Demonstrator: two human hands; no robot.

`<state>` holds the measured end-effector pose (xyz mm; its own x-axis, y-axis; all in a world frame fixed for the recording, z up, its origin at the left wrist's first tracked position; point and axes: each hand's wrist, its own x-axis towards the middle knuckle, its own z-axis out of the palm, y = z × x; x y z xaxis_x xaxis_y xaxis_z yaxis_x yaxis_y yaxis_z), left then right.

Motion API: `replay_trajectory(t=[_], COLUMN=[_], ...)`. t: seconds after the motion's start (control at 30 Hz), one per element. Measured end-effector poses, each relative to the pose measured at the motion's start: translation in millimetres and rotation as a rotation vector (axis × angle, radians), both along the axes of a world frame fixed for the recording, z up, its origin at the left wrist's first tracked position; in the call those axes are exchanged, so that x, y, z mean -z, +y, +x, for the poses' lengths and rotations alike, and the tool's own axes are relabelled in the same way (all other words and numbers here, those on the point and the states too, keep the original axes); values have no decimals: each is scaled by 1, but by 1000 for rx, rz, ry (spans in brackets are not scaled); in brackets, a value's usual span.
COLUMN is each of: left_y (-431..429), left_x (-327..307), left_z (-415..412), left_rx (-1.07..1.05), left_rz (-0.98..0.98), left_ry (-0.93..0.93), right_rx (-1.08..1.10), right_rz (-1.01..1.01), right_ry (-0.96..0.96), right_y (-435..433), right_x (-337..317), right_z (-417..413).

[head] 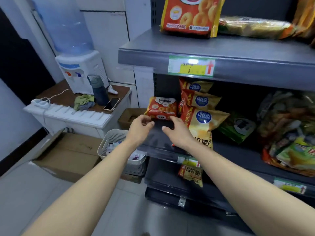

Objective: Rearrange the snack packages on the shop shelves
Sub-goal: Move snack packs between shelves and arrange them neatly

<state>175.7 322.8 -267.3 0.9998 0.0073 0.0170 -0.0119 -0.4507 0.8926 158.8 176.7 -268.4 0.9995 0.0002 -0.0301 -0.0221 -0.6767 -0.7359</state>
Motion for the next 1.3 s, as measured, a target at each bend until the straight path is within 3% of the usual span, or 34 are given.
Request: replay_trajectory(t=[0.27,0.37,0.53,0.7,0.97,1.3], left_y=[14,13,9,10,36,41], left_x=[51,66,81,84,69,10], left_z=[100,130,162,172,133,0], left_rx=[106,116,131,54,-152,-353], left_rz=[56,-30,-233,-255,-237,-316], left_ry=[83,118,325,399,396,306], right_rx=[251,356,494,588,520,354], right_rz=[74,90,342,452,524,550], right_ry=[189,223,192,246,320,281], right_y=[25,27,26,28,51,52], right_x=[48,63,77,74,59,3], right_z=[98,122,144,148,110,-17])
